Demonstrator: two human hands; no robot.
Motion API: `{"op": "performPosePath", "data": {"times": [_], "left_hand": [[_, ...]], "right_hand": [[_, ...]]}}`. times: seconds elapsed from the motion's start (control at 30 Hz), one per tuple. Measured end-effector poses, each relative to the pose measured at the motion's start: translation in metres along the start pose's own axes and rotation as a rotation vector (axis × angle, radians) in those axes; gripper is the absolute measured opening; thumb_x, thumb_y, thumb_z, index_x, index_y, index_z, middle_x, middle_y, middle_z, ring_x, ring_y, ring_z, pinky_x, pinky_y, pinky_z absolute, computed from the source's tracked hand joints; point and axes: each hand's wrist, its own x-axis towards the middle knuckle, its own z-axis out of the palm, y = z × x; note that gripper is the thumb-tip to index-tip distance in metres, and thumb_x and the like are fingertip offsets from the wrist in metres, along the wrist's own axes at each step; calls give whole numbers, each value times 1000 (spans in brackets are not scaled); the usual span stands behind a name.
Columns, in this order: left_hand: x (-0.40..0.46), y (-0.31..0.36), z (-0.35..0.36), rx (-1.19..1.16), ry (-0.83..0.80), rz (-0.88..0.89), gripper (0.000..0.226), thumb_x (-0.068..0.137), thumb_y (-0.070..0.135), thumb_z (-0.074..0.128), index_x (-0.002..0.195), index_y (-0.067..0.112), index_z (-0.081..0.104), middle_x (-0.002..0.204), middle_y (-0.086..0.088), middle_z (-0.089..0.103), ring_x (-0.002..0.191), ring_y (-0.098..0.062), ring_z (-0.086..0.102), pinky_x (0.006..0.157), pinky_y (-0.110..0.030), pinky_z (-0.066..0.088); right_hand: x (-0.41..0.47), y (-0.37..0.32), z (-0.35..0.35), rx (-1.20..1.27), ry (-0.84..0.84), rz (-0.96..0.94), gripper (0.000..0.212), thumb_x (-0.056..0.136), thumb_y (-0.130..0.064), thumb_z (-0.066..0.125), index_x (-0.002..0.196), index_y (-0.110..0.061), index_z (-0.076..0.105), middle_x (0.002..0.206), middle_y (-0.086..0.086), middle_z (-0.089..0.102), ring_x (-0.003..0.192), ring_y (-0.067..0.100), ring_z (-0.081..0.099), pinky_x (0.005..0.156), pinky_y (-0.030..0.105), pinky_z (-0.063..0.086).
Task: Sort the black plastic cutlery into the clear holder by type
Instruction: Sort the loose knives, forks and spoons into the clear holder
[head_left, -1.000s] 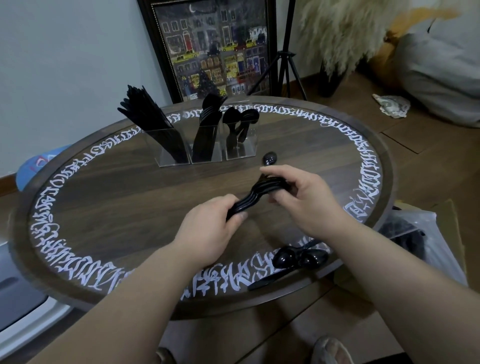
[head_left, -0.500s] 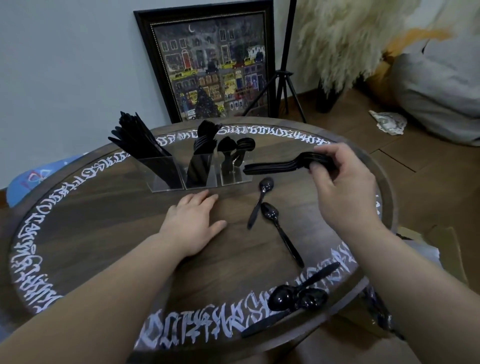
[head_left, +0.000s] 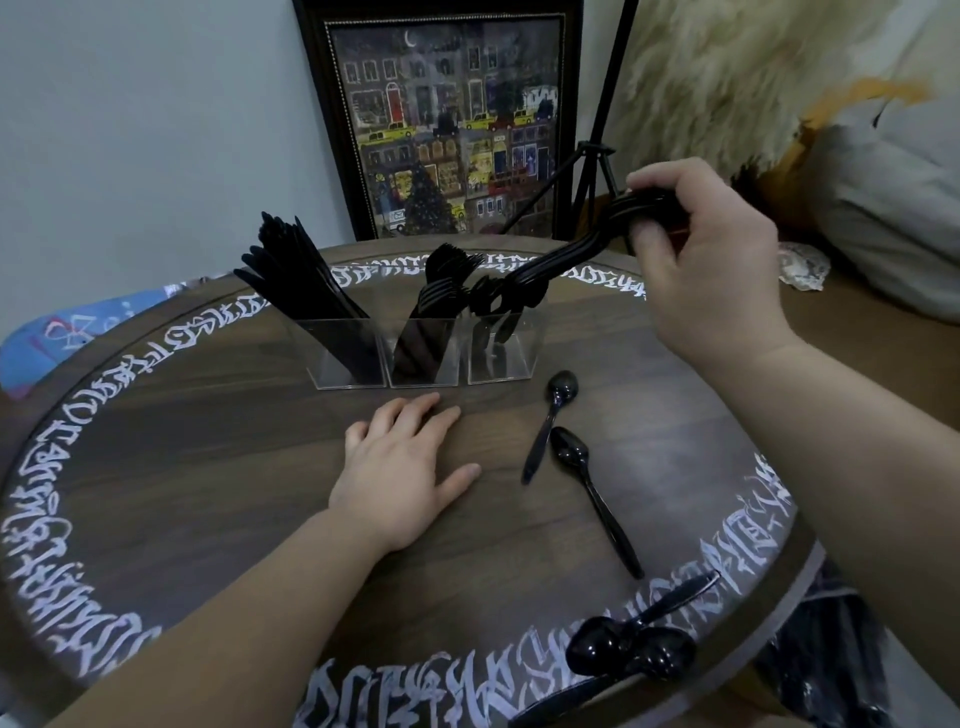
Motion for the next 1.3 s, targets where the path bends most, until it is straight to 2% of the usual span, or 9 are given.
{"op": "performPosePath", "data": {"times": [0.17,0.3,0.4,0.53,0.7,0.87,0.97,1.13,1.3], "left_hand": [[0,2,-4,5,-7,-4,70,88,68,37,148,36,21,156,9,12,142,-19,9,111,-44,17],[7,19,-30,123,319,168,71,79,47,63,141,21,40,148,-2,33,133,-23,25,98,-51,35],[26,29,-48,196,446,190,72,77,42,65,139,14,44,144,-5,41,129,-26,32,92,-47,37],[34,28,-51,245,435,185,68,78,39,66,137,12,47,140,-5,48,125,-26,36,89,-44,35],[38,25,-56,255,406,165,65,77,36,66,134,12,49,136,-4,51,126,-29,42,88,-45,35],[38,24,-56,248,411,176,65,75,36,67,134,12,50,136,-4,51,126,-28,43,88,-45,36],[37,23,-56,266,419,186,67,73,36,69,133,12,51,136,-3,52,124,-28,44,87,-45,40],[36,22,-55,279,413,187,67,75,37,68,135,13,50,138,-2,50,125,-27,44,88,-45,41],[36,21,-57,275,399,186,69,76,36,68,137,13,48,140,-2,49,125,-27,43,88,-45,41]], "right_hand": [[11,-2,12,-53,-99,2,26,92,-4,51,116,-10,60,105,1,64,94,13,58,83,12,41],[17,-3,17,-105,-190,19,25,94,-6,51,116,-12,60,97,-5,58,83,10,50,74,11,31],[20,-3,17,-97,-185,26,24,94,-8,51,116,-12,60,94,-7,55,80,9,47,72,9,30],[24,-1,10,-82,-163,26,24,94,-9,53,116,-13,60,98,-7,59,85,7,52,75,11,36],[30,-1,-2,-56,-74,36,24,93,-10,54,115,-15,61,95,-10,58,77,-2,49,70,-1,34],[38,0,-23,-61,-26,33,24,91,-13,53,112,-18,62,94,-11,59,79,3,52,74,8,40],[36,2,-34,-120,-118,1,24,90,-11,55,111,-17,63,94,-11,57,81,-3,47,70,2,34],[33,4,-20,-150,-360,70,22,92,-12,56,110,-21,62,94,-7,62,83,9,55,74,17,38],[53,-4,-26,-106,-235,77,23,90,-11,56,110,-20,64,95,-6,61,88,7,54,77,10,37]]}}
